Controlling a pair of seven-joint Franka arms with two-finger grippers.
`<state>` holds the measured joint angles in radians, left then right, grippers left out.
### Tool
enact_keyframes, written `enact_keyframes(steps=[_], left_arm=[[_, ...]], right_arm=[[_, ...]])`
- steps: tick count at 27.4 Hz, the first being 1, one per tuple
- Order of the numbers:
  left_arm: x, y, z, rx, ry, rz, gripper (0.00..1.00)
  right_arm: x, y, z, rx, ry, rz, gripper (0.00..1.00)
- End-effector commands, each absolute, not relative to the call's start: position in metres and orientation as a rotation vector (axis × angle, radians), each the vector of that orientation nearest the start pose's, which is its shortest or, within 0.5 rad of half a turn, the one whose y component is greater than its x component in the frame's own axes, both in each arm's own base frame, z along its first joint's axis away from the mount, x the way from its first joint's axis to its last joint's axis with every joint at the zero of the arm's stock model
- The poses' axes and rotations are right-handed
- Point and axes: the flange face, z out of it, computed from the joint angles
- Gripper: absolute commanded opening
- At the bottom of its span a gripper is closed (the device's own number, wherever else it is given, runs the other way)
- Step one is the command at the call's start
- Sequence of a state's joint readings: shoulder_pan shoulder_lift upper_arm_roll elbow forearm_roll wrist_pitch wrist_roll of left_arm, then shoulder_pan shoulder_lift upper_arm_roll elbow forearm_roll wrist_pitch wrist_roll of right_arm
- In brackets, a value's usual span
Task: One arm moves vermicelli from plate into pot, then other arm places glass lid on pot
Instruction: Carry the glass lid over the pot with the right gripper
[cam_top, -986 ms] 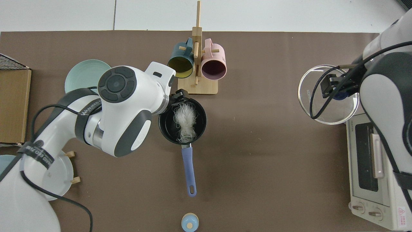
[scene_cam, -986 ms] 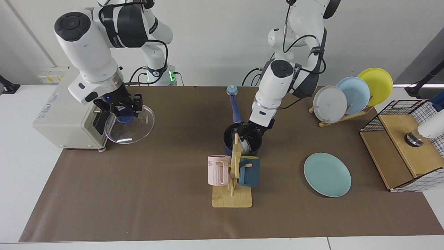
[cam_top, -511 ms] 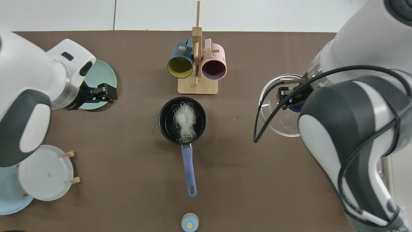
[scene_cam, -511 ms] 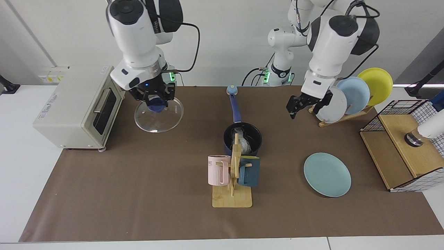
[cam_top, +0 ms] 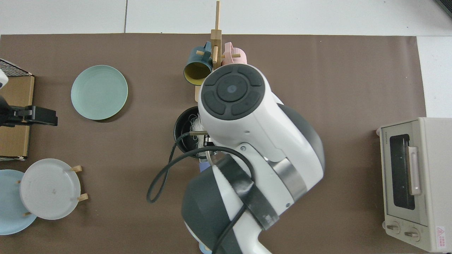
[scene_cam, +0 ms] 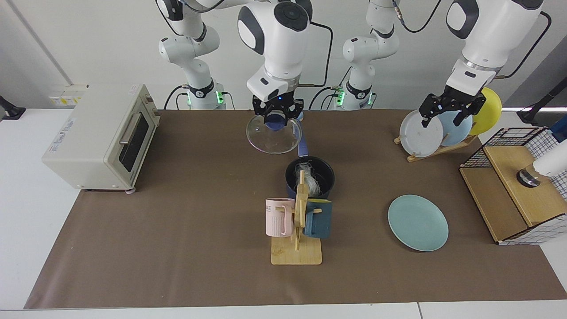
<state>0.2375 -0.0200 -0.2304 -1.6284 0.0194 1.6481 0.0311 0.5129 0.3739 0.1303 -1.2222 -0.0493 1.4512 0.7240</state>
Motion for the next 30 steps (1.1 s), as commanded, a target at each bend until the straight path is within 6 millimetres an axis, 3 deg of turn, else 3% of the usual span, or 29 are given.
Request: enact_keyframes(steps=[1,4,9,13,21,30], left_arm=[[0.555,-0.004,0.61,-3.141,0.04,-0.081,0.99],[0.558,-0.01,0.609,-3.181,-0.019,-0.115,0.99],[0.555,-0.014,0.606,-3.187,-0.025,-0.083,1.0],[0.555,-0.012,0.61,-3.173,-0.027,-0.088,1.0],[0.555,-0.013,0.61,-3.174,-0.027,-0.09,1.0],[0.555,-0.012,0.61,-3.173,-0.027,-0.088,1.0]], right_arm=[[0.556,0.413,0.509,-3.199,0.226,0.152,0.0],[0.565,0.43,0.482,-3.187,0.223,0.131,0.0],[0.579,0.432,0.461,-3.175,0.242,0.101,0.0],[0.587,0.43,0.455,-3.162,0.249,0.083,0.0],[0.593,0.447,0.434,-3.133,0.232,0.044,0.0],[0.587,0.455,0.432,-3.139,0.21,0.07,0.0]])
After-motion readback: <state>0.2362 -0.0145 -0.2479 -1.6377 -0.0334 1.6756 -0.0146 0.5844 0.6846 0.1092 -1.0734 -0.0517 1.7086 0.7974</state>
